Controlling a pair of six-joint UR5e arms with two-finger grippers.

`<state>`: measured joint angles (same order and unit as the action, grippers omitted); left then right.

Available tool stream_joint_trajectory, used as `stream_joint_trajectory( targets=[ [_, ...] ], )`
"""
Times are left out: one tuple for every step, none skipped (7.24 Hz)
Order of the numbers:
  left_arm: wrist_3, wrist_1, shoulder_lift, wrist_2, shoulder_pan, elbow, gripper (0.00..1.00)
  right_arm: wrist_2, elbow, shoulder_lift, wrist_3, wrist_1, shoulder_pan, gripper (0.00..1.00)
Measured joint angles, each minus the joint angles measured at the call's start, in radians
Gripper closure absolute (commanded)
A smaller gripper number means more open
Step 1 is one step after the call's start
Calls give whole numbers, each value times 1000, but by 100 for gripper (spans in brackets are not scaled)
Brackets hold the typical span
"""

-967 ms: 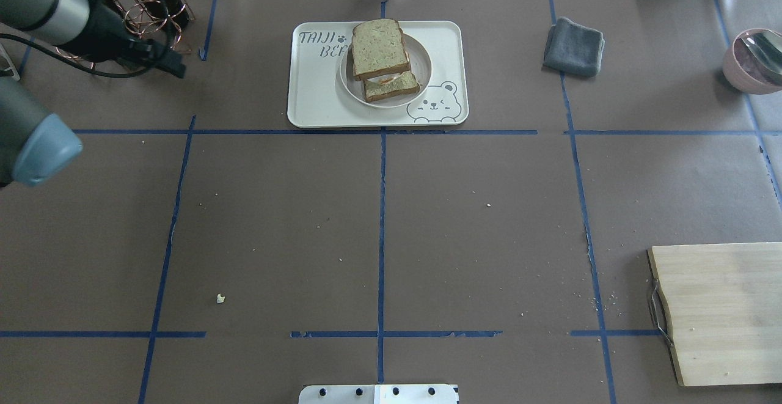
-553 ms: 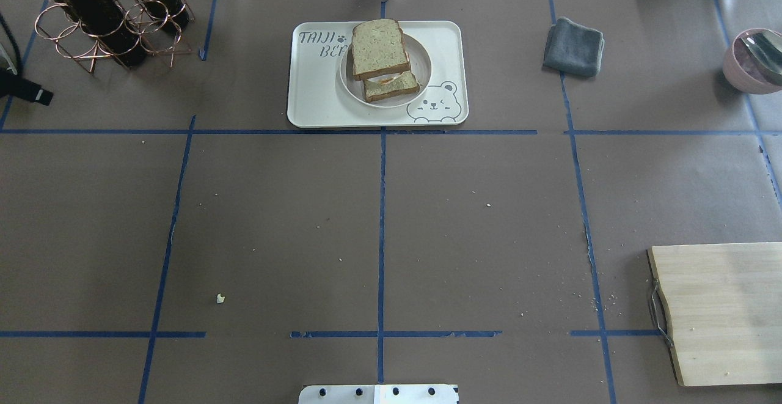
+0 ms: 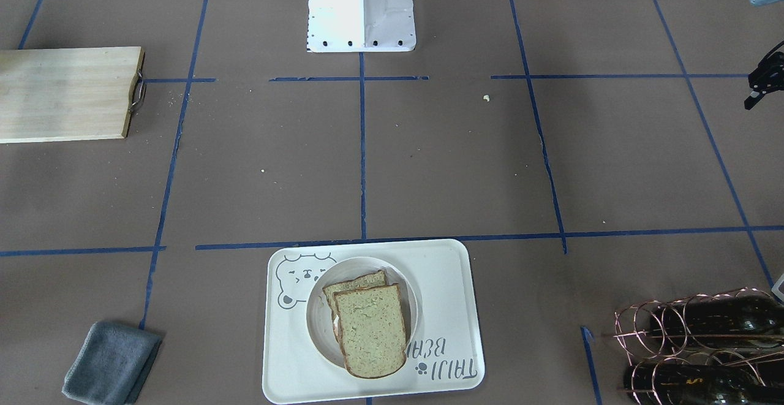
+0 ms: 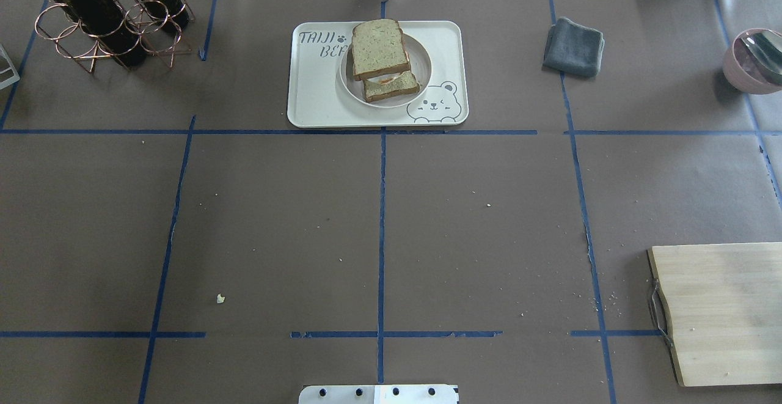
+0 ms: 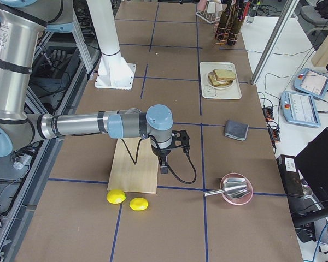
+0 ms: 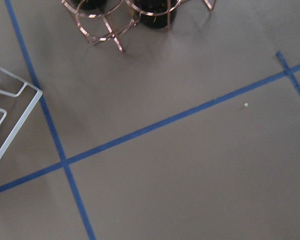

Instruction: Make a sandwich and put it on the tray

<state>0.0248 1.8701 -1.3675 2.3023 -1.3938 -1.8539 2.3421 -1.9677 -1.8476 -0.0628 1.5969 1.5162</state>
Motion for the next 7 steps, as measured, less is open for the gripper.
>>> stream_joint_trajectory(
  targets=[
    [32, -43, 18, 14, -19, 2, 0, 0, 1, 0, 1, 0, -9, 0],
    [45, -94, 30, 42, -49, 6, 0, 0, 1, 1, 1, 0, -15, 0],
    [48, -141, 39, 58, -73, 6, 0, 0, 1, 1, 2, -1, -17, 0],
    [50, -194, 35, 61, -88, 5, 0, 1, 1, 1, 2, -2, -18, 0],
    [63, -235, 29, 59, -110, 9, 0, 2, 1, 1, 3, -2, -19, 0],
    [96, -254, 26, 58, -146, 11, 0, 2, 1, 1, 3, -3, -19, 0],
    [129, -262, 26, 58, -180, 12, 0, 3, 1, 2, 3, -3, -19, 0]
  ],
)
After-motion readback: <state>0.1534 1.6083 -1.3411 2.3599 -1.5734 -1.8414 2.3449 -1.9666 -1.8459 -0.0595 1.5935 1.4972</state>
